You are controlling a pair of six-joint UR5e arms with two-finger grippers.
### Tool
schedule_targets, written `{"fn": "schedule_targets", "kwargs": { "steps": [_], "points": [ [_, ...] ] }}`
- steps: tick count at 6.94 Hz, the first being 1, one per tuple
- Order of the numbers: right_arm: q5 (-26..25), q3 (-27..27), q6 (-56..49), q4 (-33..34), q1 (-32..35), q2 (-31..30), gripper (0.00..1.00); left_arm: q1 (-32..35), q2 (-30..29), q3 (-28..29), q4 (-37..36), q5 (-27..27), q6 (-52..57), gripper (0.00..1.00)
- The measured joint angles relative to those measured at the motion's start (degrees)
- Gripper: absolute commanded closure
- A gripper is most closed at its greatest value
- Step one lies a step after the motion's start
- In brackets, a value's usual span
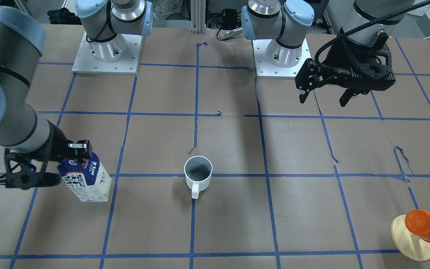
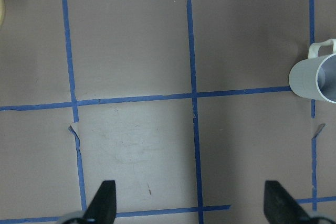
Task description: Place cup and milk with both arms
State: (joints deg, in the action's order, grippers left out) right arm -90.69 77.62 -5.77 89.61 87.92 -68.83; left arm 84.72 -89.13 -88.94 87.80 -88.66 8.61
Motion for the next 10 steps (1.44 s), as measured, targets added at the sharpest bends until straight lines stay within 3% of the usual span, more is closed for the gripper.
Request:
{"fn": "schedule_targets", "kwargs": {
  "steps": [4,7,8,9,10],
  "points": [
    [2.74,-0.85,10.14,0.85,10.82,2.4,0.48,0.0,0.01,0.0,-0.02,-0.03,0.0,0.0],
    [2.91,-0.71,15.37,1.12,15.13,3.13,0.47,0.02,0.01,-0.04,-0.05,0.14,0.0,0.0],
    [2.9,-0.6,16.2,1.26,15.69,3.32,0.41,0.04,0.01,-0.05,-0.02,0.15,0.0,0.0],
    [2.84,-0.43,16.51,1.32,15.93,3.42,0.0,0.04,0.01,-0.04,-0.01,0.13,0.0,0.0],
    [2.49,-0.26,16.36,1.34,16.01,3.5,0.0,0.05,0.01,-0.06,-0.02,0.11,0.0,0.0]
  ]
}}
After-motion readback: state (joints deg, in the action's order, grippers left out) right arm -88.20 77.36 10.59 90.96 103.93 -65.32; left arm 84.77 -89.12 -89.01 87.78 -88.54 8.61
